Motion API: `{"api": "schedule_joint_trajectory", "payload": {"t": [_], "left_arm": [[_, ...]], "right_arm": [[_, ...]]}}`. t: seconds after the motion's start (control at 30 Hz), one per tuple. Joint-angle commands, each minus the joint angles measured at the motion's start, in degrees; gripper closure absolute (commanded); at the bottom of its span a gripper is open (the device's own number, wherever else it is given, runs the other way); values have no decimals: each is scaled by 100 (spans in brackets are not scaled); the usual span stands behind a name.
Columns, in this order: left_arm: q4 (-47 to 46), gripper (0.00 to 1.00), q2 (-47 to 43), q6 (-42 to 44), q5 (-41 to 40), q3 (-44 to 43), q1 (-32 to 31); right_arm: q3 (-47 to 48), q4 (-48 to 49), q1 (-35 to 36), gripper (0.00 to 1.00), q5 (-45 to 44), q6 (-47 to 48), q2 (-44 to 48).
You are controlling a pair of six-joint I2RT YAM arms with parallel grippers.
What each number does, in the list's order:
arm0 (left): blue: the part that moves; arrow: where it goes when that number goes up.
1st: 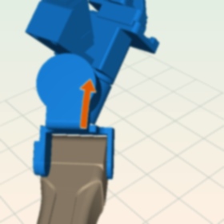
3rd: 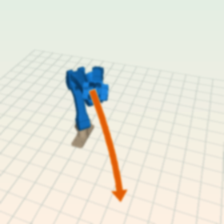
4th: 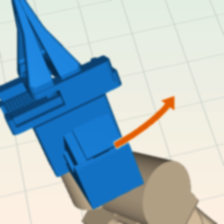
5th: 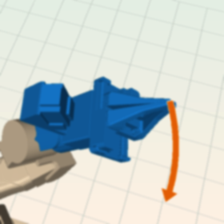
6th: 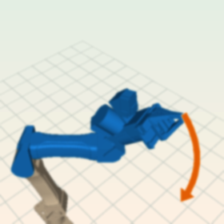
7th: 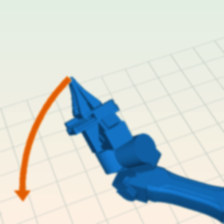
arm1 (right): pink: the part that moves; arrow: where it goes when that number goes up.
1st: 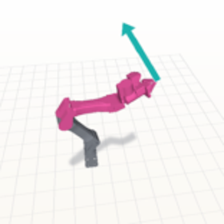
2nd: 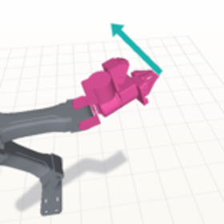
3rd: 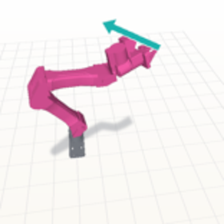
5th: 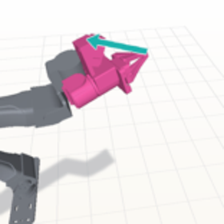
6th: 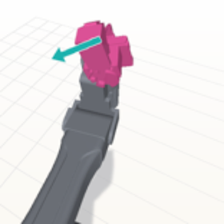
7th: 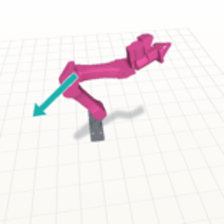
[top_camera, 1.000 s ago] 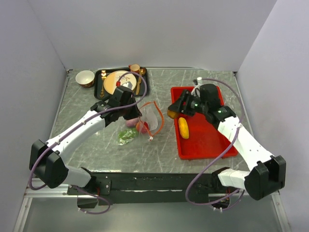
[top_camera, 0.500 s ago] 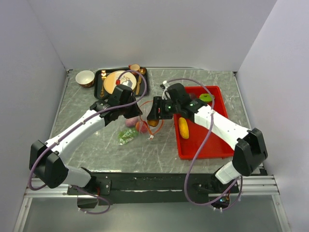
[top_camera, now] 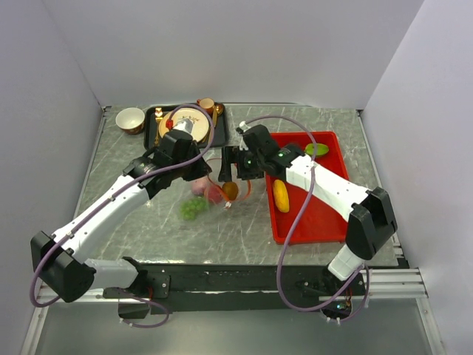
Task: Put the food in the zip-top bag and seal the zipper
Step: Place the fake fruit in the zipper food storage bag, then pick up the fake fruit from the bin.
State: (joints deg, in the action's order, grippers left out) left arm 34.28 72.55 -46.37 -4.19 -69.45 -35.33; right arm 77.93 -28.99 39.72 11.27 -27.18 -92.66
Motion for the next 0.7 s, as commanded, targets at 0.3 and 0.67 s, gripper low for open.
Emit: {"api": "schedule_joint_trajectory", "payload": {"t": [0.3,0.67], "left_arm": [[-79,99,-268,-144,-284,63,-9],[-229,99,-145,-162,-65,142,0]], "right_arm": [[-1182,52,-807,0,-1786,-674,1944],[-2115,-511,-1828,1,-1865,28,1515]]}}
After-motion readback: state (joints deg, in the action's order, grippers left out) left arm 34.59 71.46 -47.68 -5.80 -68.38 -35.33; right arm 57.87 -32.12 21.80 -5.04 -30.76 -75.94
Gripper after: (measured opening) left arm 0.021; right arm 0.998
